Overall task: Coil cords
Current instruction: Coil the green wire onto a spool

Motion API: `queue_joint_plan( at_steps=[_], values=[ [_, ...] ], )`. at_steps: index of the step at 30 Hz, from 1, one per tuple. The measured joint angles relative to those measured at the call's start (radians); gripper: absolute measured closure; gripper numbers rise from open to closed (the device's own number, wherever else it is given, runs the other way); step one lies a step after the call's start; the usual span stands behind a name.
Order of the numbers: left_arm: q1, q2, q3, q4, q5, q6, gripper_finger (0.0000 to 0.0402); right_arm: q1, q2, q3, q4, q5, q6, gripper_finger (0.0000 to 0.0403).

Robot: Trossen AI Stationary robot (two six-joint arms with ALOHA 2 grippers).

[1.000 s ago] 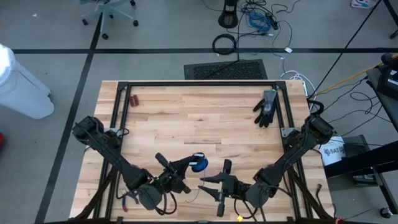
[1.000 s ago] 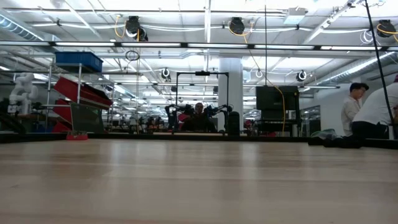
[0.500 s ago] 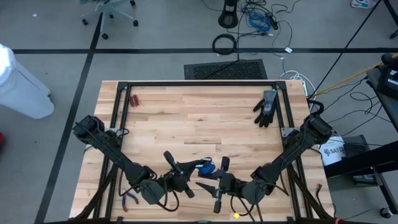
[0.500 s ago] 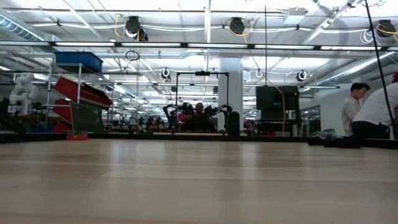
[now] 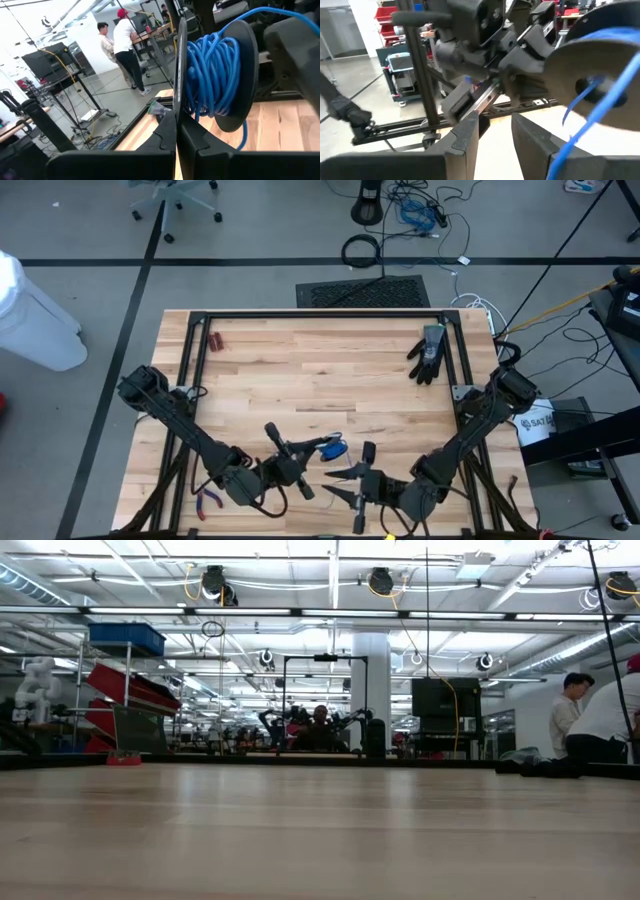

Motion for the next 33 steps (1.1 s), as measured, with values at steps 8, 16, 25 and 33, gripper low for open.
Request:
queue_joint_plan(
  at_steps=[8, 16, 25, 33],
  values=[
    [0.0, 0.0, 0.0, 0.053, -0.003, 0.001, 0.0402, 0.05, 0.0, 0.0, -0.054, -0.003, 0.049, 0.03],
    [0.0, 0.0, 0.0, 0.054, -0.005, 0.001, 0.0402, 0.1, -0.002, 0.0, -0.067, -0.003, 0.129, 0.0363],
    [0.0, 0.0, 0.0, 0.053, -0.006, 0.002, 0.0402, 0.118, -0.009, 0.001, -0.071, 0.001, 0.125, 0.04],
    [0.002, 0.0, 0.0, 0.053, -0.009, 0.001, 0.0402, 0.118, -0.057, 0.001, -0.058, 0.052, 0.11, 0.0402]
  ],
)
